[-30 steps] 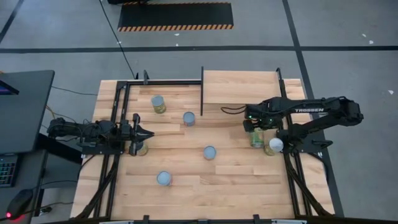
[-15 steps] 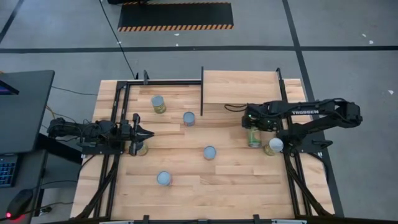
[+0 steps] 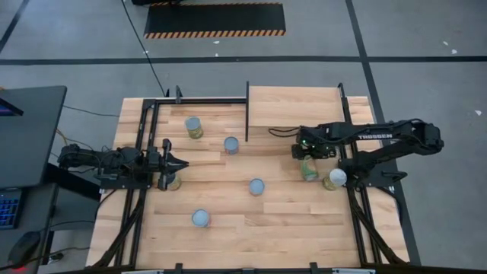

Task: Pick and place cans onto a shelf
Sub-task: Put the right large canned oranges can on the shelf

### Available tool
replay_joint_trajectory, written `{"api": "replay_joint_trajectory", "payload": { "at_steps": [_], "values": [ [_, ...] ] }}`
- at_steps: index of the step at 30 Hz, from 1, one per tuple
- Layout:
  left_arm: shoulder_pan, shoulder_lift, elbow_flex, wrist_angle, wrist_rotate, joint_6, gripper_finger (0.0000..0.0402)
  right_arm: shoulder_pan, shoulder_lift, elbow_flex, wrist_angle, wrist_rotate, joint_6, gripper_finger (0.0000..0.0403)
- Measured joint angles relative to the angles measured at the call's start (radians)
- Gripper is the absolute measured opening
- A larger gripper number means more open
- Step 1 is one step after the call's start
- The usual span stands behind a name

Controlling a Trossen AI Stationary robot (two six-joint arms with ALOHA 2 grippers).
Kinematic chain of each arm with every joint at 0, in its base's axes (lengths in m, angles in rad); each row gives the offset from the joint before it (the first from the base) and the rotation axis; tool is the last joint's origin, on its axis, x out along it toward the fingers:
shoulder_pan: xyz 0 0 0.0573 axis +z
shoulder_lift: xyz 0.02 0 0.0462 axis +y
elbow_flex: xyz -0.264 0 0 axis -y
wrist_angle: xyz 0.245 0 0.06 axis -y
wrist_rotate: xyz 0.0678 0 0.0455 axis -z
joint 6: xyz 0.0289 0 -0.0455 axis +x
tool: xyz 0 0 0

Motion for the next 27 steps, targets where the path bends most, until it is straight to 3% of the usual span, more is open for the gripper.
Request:
{"api": "replay_joint_trajectory", "payload": {
  "at_steps": [8, 14, 20, 27],
  "values": [
    [0.0, 0.0, 0.0, 0.0, 0.0, 0.0, 0.0039, 0.093, -0.001, 0.377, 0.016, -0.051, -0.269, 0.032],
    [0.0, 0.0, 0.0, 0.0, 0.0, 0.0, 0.0039, 0.039, -0.002, 0.571, 0.073, 0.19, -0.557, 0.032],
    [0.0, 0.0, 0.0, 0.0, 0.0, 0.0, 0.0039, -0.109, -0.025, 0.572, 0.192, 0.437, -0.851, 0.032],
    [0.0, 0.0, 0.0, 0.0, 0.0, 0.0, 0.0039, -0.29, -0.101, 0.371, 0.448, 0.518, -1.092, 0.0321]
  ]
}}
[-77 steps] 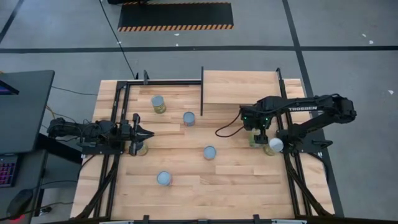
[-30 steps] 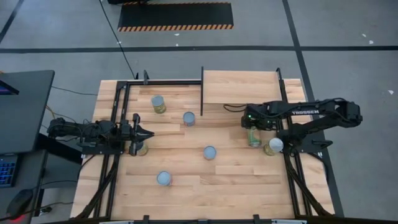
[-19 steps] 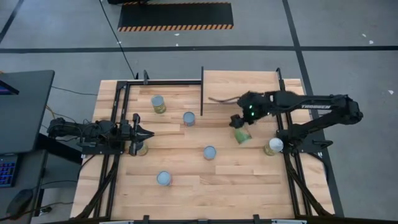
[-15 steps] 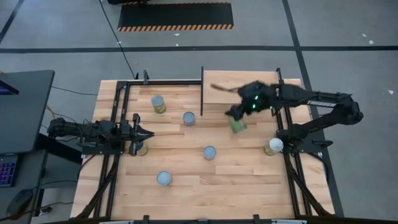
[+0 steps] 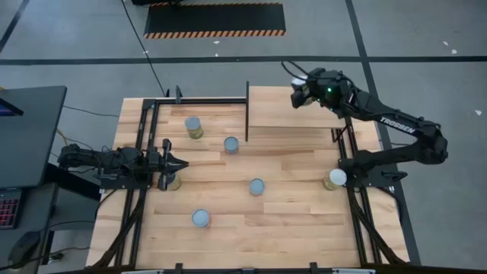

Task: Pick and place cans onto a shelf
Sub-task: Put the right large canned oranges can on the shelf

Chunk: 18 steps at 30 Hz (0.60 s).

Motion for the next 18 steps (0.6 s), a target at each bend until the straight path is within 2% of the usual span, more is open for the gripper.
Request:
{"api": "replay_joint_trajectory", "payload": {
  "at_steps": [8, 15, 18],
  "values": [
    [0.0, 0.0, 0.0, 0.0, 0.0, 0.0, 0.0039, -0.157, -0.11, -0.357, 0.439, 0.047, -0.033, 0.0321],
    [0.0, 0.0, 0.0, 0.0, 0.0, 0.0, 0.0039, -0.208, -0.116, -0.569, 0.826, -0.038, 0.001, 0.0324],
    [0.0, 0.0, 0.0, 0.0, 0.0, 0.0, 0.0039, -0.214, -0.108, -0.61, 0.885, -0.07, 0.001, 0.033]
  ]
}}
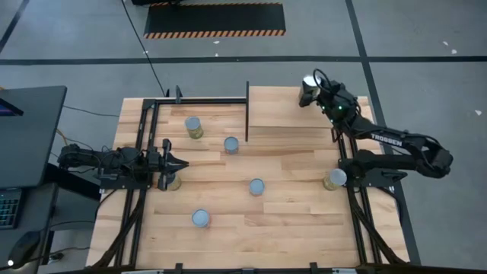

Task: Pick and place cans onto a shelf
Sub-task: Put the right large canned oranges can on the shelf

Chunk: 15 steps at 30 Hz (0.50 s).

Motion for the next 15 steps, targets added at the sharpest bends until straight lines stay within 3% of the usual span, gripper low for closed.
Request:
{"api": "replay_joint_trajectory", "payload": {
  "at_steps": [15],
  "values": [
    [0.0, 0.0, 0.0, 0.0, 0.0, 0.0, 0.0039, 0.003, -0.003, -0.031, -0.015, -0.027, -0.101, 0.0345]
  ]
}}
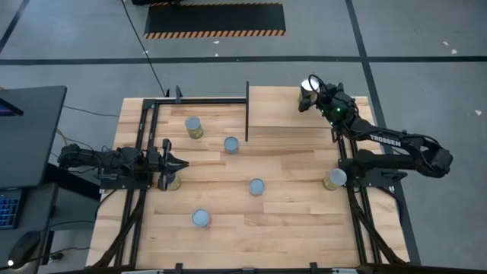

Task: Pick and place cans onto a shelf
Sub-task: Put the right large canned oranges can on the shelf

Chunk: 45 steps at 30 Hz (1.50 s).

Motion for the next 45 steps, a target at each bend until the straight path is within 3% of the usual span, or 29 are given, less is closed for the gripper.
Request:
{"api": "replay_joint_trajectory", "payload": {
  "at_steps": [4, 12, 16, 21, 27, 33, 38, 40, 45],
  "values": [
    [0.0, 0.0, 0.0, 0.0, 0.0, 0.0, 0.0039, 0.015, -0.044, 0.018, -0.086, 0.001, -0.002, 0.036],
    [0.0, 0.0, 0.0, 0.007, -0.032, 0.006, 0.0039, 0.026, -0.114, 0.145, -0.445, 0.003, 0.083, 0.039],
    [0.0, 0.0, 0.0, 0.014, -0.086, 0.059, 0.0039, 0.026, -0.128, 0.286, -0.697, -0.015, 0.14, 0.0389],
    [0.0, 0.0, 0.0, 0.028, -0.091, 0.059, 0.0039, 0.026, -0.07, 0.527, -1.001, -0.116, 0.214, 0.037],
    [0.0, 0.0, 0.0, 0.218, -0.099, -0.195, 0.0039, 0.013, 0.075, 0.734, -1.214, -0.2, 0.29, 0.0286],
    [0.0, 0.0, 0.0, 0.385, -0.118, -0.408, 0.0039, -0.034, 0.178, 0.786, -1.262, -0.213, 0.319, 0.014],
    [0.0, 0.0, 0.0, 0.479, -0.197, -0.471, 0.0039, -0.063, 0.214, 0.786, -1.268, -0.234, 0.318, 0.0022],
    [0.0, 0.0, 0.0, 0.514, -0.227, -0.472, 0.0039, -0.07, 0.223, 0.787, -1.268, -0.233, 0.315, 0.0009],
    [0.0, 0.0, 0.02, 0.617, -0.262, -0.472, 0.0039, -0.082, 0.253, 0.789, -1.295, -0.238, 0.333, 0.0022]
  ]
}}
